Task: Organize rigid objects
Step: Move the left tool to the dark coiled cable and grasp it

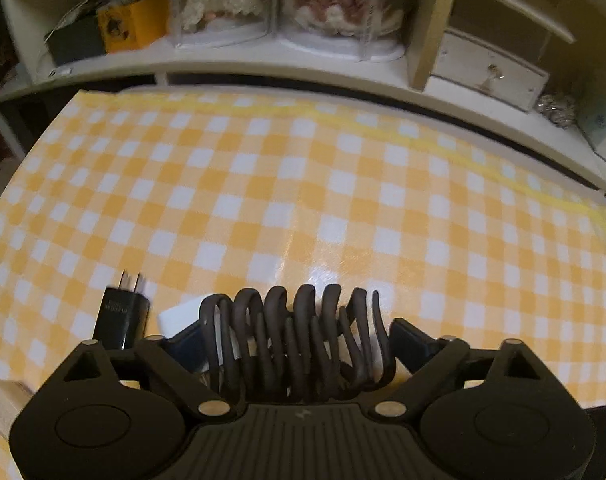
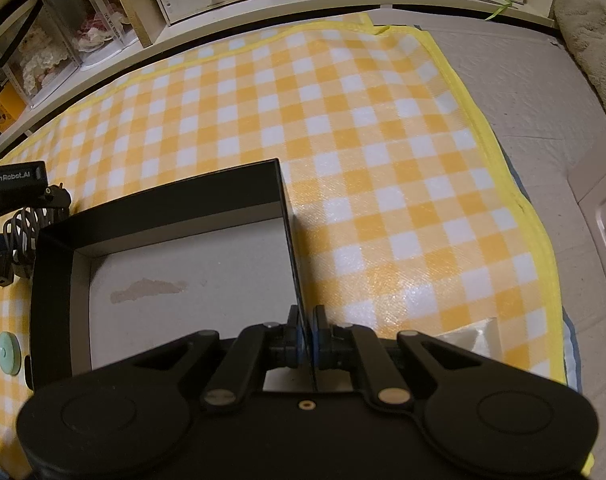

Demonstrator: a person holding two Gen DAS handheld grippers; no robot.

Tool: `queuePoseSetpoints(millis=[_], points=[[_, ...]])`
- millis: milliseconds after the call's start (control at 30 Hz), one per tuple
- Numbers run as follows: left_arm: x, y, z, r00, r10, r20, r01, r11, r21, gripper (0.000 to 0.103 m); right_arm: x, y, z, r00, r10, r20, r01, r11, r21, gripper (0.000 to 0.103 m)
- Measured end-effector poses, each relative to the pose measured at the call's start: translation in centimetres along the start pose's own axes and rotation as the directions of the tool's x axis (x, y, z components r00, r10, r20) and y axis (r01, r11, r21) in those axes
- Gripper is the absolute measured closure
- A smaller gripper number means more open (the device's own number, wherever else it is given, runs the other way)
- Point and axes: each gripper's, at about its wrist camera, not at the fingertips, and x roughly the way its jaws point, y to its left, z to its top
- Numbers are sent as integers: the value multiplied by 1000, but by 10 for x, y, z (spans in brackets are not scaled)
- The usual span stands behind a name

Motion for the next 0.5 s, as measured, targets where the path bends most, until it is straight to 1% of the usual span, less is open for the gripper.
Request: queuePoseSetpoints(millis=[133,267,400,500], points=[[-2,6,0,999,-34,8,34,999,15,12,0,-1,0,1000,1,0,-1,1000,1,97],[-9,18,1,996,-74,44,72,997,35,13,0,-1,0,1000,1,0,-1,1000,0,97],[-28,27,3,989,-116,92,110,992,63,13,0,-1,0,1000,1,0,-1,1000,0,97],[-46,33,6,979,-165,124,156,985,73,13,0,-1,0,1000,2,0,-2,1000,1,97]])
